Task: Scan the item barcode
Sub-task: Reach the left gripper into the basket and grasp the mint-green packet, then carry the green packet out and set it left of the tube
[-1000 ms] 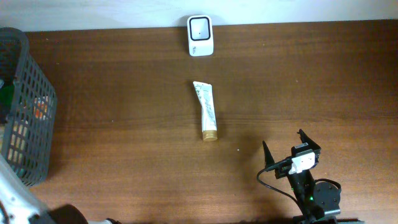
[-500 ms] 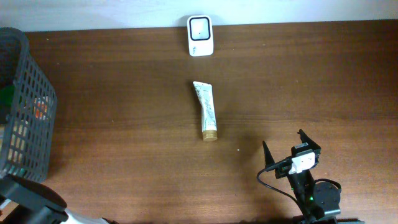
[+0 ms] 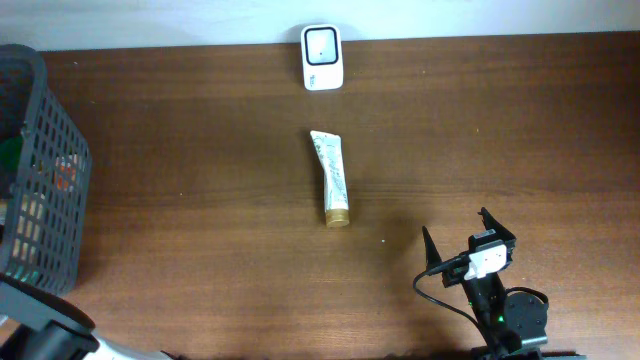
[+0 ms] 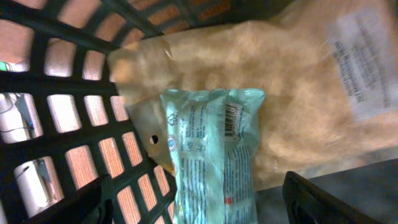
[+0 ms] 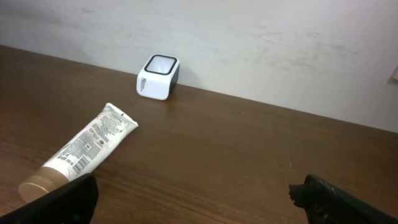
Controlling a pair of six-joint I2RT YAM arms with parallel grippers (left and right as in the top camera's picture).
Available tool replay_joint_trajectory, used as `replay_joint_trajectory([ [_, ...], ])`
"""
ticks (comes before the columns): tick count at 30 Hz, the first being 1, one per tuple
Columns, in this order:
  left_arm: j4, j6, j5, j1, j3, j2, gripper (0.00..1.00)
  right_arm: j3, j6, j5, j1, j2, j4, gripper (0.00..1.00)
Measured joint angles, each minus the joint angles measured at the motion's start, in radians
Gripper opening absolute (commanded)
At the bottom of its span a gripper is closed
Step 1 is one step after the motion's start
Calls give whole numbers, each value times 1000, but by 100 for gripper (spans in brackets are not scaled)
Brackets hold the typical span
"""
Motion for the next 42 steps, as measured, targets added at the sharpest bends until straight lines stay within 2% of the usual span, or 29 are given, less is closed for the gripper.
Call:
replay_joint_trajectory([
  [2,0,7,0,0,0,34,76,0,0,0,0,0,0,98],
  [4,-1,11,-1,0,-1,69,73,0,0,0,0,0,0,98],
  [12,16,18,-3,0,-5,165,72,0,0,0,0,0,0,98],
  [14,19,19,-3,0,-5,169,53,0,0,0,0,0,0,98],
  [16,20,24,-4,0,-5,169,42,0,0,0,0,0,0,98],
  [24,10,29,-2,0,-4,173,34,0,0,0,0,0,0,98],
  [27,-68,29,14,0,26,179,30,0,0,0,0,0,0,98],
  [32,-225,29,52,0,188,208,31,0,-1,0,0,0,0,98],
  [35,-309,29,102,0,356,211,33,0,0,0,0,0,0,98],
  [42,-471,29,317,-2,774,214,31,0,0,0,0,0,0,98],
])
